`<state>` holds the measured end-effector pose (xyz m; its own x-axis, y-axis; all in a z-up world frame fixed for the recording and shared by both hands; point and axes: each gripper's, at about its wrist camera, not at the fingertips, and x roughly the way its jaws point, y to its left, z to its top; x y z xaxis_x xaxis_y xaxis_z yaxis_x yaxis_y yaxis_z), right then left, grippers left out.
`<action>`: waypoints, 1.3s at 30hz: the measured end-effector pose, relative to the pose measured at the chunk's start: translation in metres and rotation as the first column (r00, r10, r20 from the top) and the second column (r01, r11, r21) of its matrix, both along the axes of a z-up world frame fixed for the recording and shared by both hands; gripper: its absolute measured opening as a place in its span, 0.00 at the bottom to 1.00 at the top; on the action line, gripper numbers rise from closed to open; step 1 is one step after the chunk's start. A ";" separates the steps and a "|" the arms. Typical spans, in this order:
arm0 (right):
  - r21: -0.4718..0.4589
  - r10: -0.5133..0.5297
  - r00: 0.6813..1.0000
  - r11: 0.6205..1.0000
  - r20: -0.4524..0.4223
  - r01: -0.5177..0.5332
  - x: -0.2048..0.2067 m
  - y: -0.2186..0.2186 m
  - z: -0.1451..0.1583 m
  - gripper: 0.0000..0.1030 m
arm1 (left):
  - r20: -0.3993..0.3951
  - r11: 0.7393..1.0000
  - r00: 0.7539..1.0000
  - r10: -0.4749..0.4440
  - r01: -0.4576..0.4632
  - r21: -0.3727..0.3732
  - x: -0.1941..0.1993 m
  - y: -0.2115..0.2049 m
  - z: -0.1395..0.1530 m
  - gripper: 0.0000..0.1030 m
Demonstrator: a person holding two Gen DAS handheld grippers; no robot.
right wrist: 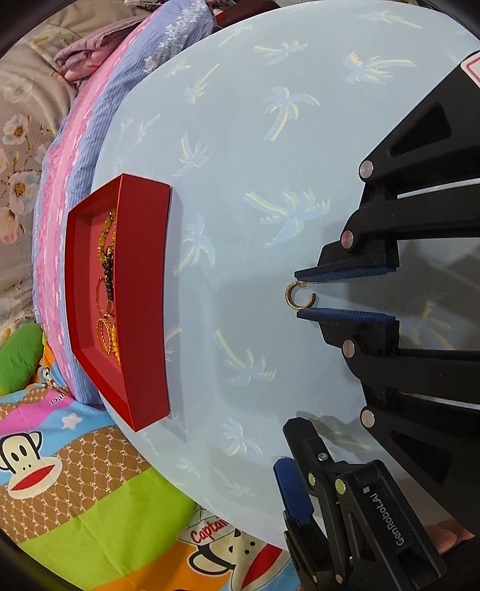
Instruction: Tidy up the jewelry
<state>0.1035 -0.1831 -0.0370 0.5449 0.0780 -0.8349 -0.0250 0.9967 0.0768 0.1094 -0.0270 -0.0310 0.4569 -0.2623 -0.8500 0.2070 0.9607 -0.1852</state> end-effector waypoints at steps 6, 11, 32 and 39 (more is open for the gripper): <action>0.025 -0.023 1.000 0.999 -0.011 0.024 -0.010 -0.012 0.000 0.01 | -0.004 1.000 1.000 -0.021 0.021 0.001 -0.010 -0.004 -0.001 0.45; 0.041 -0.034 0.999 0.999 -0.016 0.035 -0.019 -0.019 0.000 0.01 | -0.006 0.999 0.999 -0.039 0.039 -0.001 -0.018 -0.008 -0.001 0.46; -0.023 -0.019 1.000 1.000 0.012 0.019 0.003 -0.004 0.003 0.01 | -0.005 1.000 1.000 -0.018 0.018 0.004 -0.027 0.001 0.003 0.47; 0.019 -0.054 0.998 0.998 -0.008 0.054 -0.020 -0.022 0.000 0.01 | -0.007 0.998 0.998 -0.063 0.063 0.000 -0.036 -0.009 0.001 0.47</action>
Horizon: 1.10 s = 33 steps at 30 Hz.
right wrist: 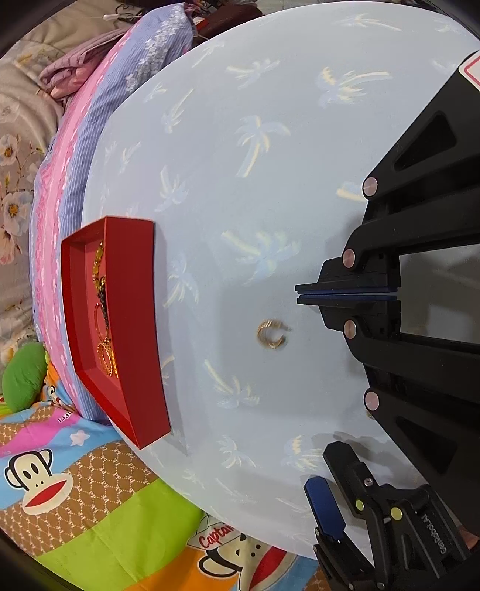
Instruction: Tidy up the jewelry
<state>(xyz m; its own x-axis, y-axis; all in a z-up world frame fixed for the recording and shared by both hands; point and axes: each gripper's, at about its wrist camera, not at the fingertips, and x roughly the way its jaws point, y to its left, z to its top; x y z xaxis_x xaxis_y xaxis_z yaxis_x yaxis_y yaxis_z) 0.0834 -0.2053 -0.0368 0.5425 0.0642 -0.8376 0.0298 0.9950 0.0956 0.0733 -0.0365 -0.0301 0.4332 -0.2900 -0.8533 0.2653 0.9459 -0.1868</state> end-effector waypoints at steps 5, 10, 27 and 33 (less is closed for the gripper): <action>0.021 0.001 1.000 1.000 0.022 -0.001 -0.002 -0.001 0.006 0.09 | 0.000 1.000 1.000 -0.020 0.020 0.003 -0.004 -0.006 -0.001 0.48; 0.017 0.042 0.998 0.999 0.047 -0.042 0.007 0.013 0.013 0.22 | 0.001 1.000 1.000 -0.003 0.003 0.005 -0.002 -0.001 -0.001 0.48; -0.040 0.043 0.999 0.998 0.029 -0.041 0.018 0.015 0.000 0.05 | -0.003 1.000 1.000 0.020 -0.020 -0.001 -0.003 0.007 -0.001 0.48; -0.016 0.014 1.000 1.000 0.024 -0.014 0.006 0.001 0.000 0.05 | -0.003 1.000 1.000 -0.008 0.008 -0.003 -0.007 -0.001 -0.001 0.48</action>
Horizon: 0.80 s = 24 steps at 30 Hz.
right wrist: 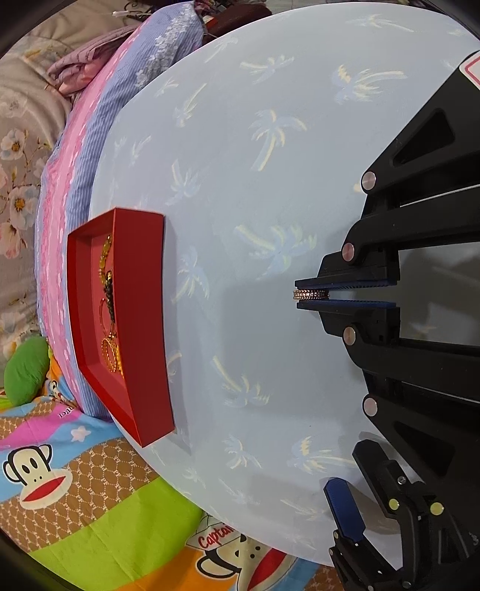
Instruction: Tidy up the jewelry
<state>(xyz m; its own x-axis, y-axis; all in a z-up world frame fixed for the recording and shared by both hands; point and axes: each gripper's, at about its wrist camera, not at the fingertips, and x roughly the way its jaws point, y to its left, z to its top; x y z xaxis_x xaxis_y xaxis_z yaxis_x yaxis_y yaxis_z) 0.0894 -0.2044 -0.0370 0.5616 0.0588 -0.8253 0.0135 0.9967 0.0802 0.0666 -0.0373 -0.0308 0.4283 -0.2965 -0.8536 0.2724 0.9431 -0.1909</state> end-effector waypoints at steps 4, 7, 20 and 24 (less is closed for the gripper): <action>0.018 -0.019 1.000 1.000 -0.004 0.019 -0.009 -0.009 0.001 0.05 | 0.000 1.000 1.000 -0.019 0.019 -0.010 -0.004 -0.004 0.001 0.49; 0.030 -0.034 0.999 0.999 -0.006 0.034 -0.015 -0.016 0.002 0.05 | 0.002 0.999 0.999 -0.043 0.043 -0.017 -0.009 -0.010 0.001 0.51; 0.070 -0.058 0.998 0.996 -0.015 0.058 -0.034 -0.023 0.004 0.05 | 0.024 0.992 0.992 -0.123 0.123 0.003 -0.021 -0.038 -0.002 0.52; 0.077 -0.061 0.998 0.995 -0.018 0.062 -0.037 -0.025 0.003 0.05 | 0.047 0.991 0.990 -0.134 0.133 0.029 -0.020 -0.044 -0.002 0.46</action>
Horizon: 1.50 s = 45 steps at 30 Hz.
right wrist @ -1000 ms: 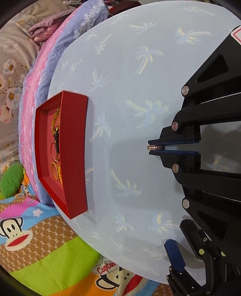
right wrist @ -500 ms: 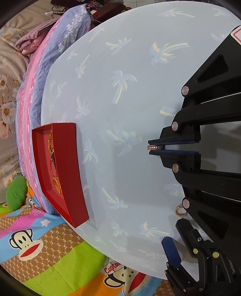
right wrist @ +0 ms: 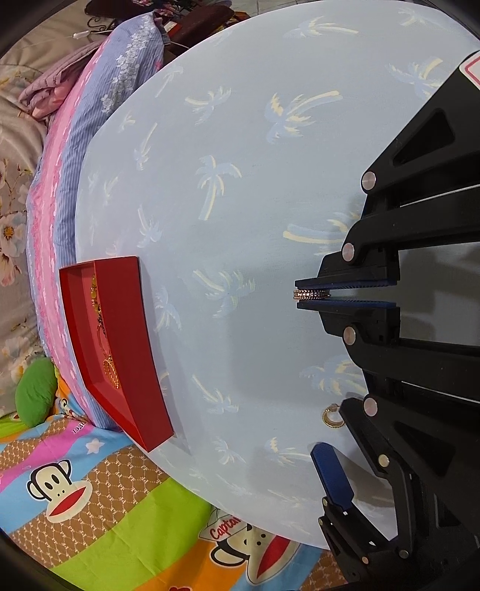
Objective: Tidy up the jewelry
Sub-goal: 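Grasp the gold hoop earring with the left tool, then carry the ring and hoop into the red tray while both tools open to release them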
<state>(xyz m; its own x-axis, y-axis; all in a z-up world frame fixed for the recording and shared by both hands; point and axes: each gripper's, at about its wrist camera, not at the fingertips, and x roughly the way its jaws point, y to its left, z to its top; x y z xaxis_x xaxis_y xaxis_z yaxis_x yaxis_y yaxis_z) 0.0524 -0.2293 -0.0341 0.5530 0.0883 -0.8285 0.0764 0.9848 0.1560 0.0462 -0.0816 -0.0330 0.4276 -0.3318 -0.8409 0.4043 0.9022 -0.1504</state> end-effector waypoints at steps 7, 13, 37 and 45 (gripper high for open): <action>0.009 -0.008 1.000 1.000 0.010 0.008 -0.001 -0.003 0.002 0.05 | 0.045 0.999 0.999 -0.020 0.018 0.041 -0.004 -0.006 -0.001 0.28; 0.018 -0.007 1.000 1.000 0.012 0.007 -0.003 -0.003 0.002 0.05 | 0.070 0.997 0.997 -0.027 0.022 0.071 -0.007 -0.007 -0.002 0.18; 0.038 0.064 0.989 0.997 0.135 -0.069 0.056 0.013 0.062 0.05 | 0.091 0.995 0.992 0.091 -0.086 -0.058 0.075 0.020 0.052 0.17; 0.015 0.084 0.980 0.996 0.181 -0.088 0.132 0.021 0.083 0.05 | 0.147 0.989 0.980 0.135 -0.125 -0.075 0.155 0.023 0.072 0.17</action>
